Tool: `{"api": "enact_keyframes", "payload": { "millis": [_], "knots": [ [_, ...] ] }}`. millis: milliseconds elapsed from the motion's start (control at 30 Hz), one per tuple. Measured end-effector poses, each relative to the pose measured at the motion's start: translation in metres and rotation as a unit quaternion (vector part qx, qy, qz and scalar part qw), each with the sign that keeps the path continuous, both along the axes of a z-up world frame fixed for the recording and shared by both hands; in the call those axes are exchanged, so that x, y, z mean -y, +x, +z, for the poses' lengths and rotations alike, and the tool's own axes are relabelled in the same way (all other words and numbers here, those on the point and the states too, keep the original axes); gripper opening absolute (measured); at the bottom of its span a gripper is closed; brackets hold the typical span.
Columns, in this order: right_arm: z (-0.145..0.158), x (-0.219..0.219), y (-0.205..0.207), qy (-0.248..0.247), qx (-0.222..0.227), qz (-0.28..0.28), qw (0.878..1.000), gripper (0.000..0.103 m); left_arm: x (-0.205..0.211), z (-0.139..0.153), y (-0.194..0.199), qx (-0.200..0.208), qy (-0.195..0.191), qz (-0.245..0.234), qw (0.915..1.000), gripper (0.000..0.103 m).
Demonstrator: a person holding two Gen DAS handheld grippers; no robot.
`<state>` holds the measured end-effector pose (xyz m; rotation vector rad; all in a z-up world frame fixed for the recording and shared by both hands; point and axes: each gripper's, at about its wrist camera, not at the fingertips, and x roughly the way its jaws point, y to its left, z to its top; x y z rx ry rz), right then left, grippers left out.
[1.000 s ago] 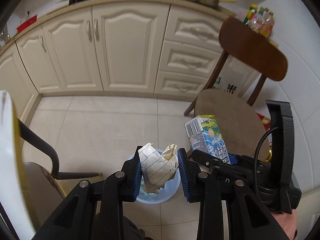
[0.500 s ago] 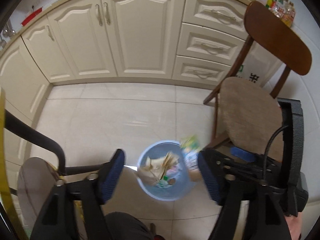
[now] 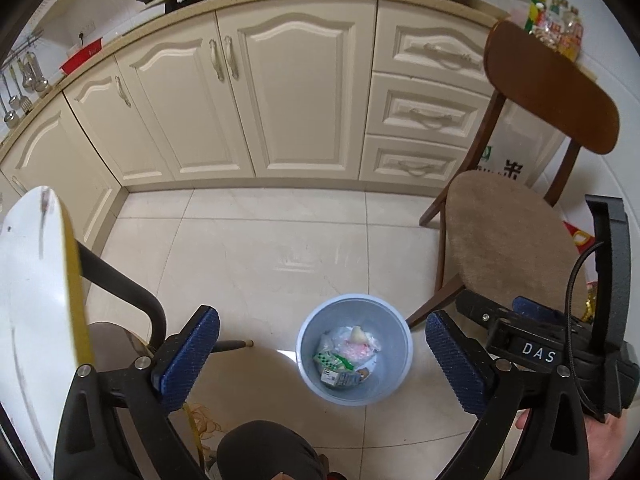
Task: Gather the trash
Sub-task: 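Move both grippers back from the bin to the table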
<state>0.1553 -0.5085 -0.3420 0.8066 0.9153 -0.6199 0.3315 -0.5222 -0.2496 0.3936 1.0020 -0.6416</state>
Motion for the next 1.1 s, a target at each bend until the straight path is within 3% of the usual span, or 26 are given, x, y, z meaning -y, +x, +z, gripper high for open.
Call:
{"api": "enact_keyframes", "payload": {
  "millis": [200,667,900,1100],
  "knots": [
    [0.038,-0.016,0.0,-0.028,0.016,0.003,0.999,0.103,-0.049,0.039,-0.023,0.007,-0.033,-0.007,0.9994,0.102],
    [0.167,-0.095,0.018,-0.126,0.082,0.042,0.988,0.103,-0.206,0.136,-0.084,0.085,-0.105,0.015,0.9907,0.102],
    [0.221,-0.159,0.041,-0.172,0.113,0.085,0.975,0.103,-0.309,0.18,-0.126,0.141,-0.141,0.063,0.9779,0.102],
    [0.261,-0.23,0.066,-0.214,0.138,0.134,0.958,0.103,-0.401,0.207,-0.172,0.183,-0.168,0.115,0.9617,0.102]
  ]
}}
